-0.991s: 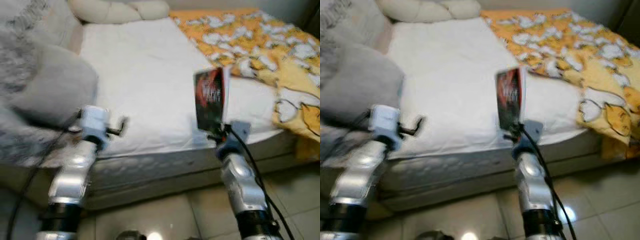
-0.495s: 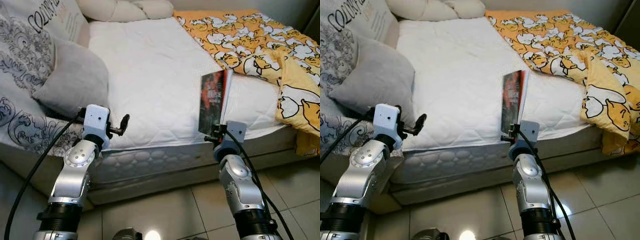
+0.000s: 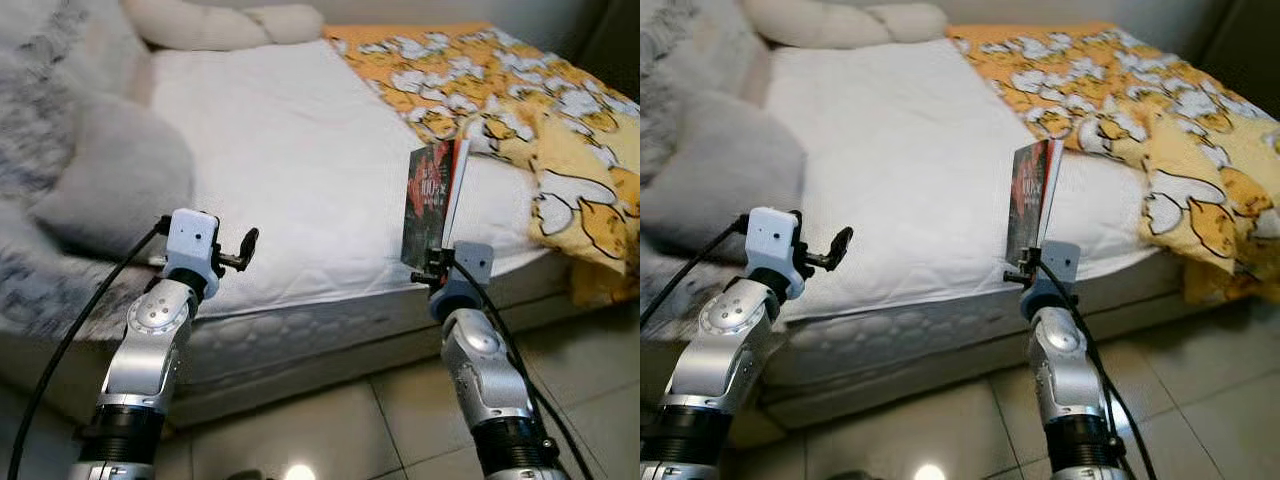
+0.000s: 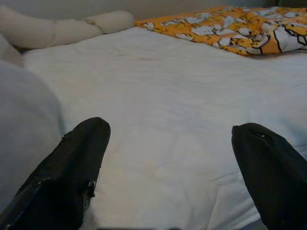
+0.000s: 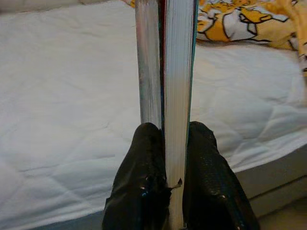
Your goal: Clean up the room
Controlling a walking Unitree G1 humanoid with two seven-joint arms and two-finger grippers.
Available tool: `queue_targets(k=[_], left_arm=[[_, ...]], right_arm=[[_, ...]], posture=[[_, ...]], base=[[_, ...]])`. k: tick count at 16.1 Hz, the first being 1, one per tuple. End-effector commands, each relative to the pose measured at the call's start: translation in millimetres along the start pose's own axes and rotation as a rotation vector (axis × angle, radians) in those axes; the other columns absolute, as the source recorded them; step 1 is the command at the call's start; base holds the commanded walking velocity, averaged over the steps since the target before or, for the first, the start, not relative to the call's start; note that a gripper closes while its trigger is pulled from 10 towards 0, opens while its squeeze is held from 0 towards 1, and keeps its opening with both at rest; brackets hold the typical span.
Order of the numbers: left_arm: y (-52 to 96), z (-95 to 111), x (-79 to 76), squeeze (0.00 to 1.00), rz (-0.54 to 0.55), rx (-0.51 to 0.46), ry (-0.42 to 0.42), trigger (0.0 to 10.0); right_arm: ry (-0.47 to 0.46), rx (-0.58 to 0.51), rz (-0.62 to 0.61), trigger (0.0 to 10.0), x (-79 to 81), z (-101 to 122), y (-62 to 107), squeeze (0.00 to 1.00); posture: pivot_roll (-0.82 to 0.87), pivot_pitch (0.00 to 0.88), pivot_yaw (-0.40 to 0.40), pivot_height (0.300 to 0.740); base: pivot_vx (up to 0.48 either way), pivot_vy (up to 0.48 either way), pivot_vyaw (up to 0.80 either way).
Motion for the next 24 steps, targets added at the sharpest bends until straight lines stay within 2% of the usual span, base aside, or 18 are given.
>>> queue_targets(k=[1,6,9,11,13,24], left_arm=[[-2.7,4.9,-0.9,0.39,-0.005,-0.013,-0.001,10.0],[-2.5,3.9,-0.9,0.39,-0.008,-0.012,0.002,10.0],[-2.6,3.7,-0.5,0.39,-0.008,-0.010,0.000,10.0],[-2.8,3.3,0.3,0.39,-0.007,-0.009,0.000,10.0],[-3.0,3.9,0.3,0.39,-0.008,-0.010,-0.002,10.0],[-3.9,5.9,-3.5,0.40,-0.030,-0.017,-0.005,10.0]], right_arm=[[0.012,-0.065,0.019,10.0,3.3,16.8,-3.2,0.00],[0.021,-0.064,0.028,10.0,5.2,16.3,-3.2,0.00],[0.033,-0.060,0.051,10.0,9.6,15.0,-3.0,0.00],[0.065,-0.076,0.054,10.0,10.4,17.4,-2.9,0.00],[0.048,-0.071,0.048,10.0,9.1,16.8,-3.4,0.00],[0.038,-0.062,0.068,10.0,12.9,15.2,-3.3,0.00]], posture=[[0.07,0.000,-0.031,0.740],[0.06,0.000,-0.031,0.740],[0.07,0.000,-0.031,0.740],[0.07,0.000,-0.031,0.740],[0.07,0.000,-0.031,0.740],[0.07,0.000,-0.032,0.740]], base=[[0.364,0.000,0.00],[0.370,0.000,0.69],[0.372,0.000,0.00],[0.375,0.000,0.80],[0.375,0.000,0.79],[0.376,0.000,0.00]])
Point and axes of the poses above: a point about 5 cm out from each wrist's last joint towards the gripper, its own y axis pointing back from the gripper into the wrist, its own z axis along the axis of the wrist's last joint, x = y × z, the point moved 2 cm from there along -y, pointing out of the wrist towards the gripper, and after that the axes turned 2 degrees about -y, right-handed, at the moved point
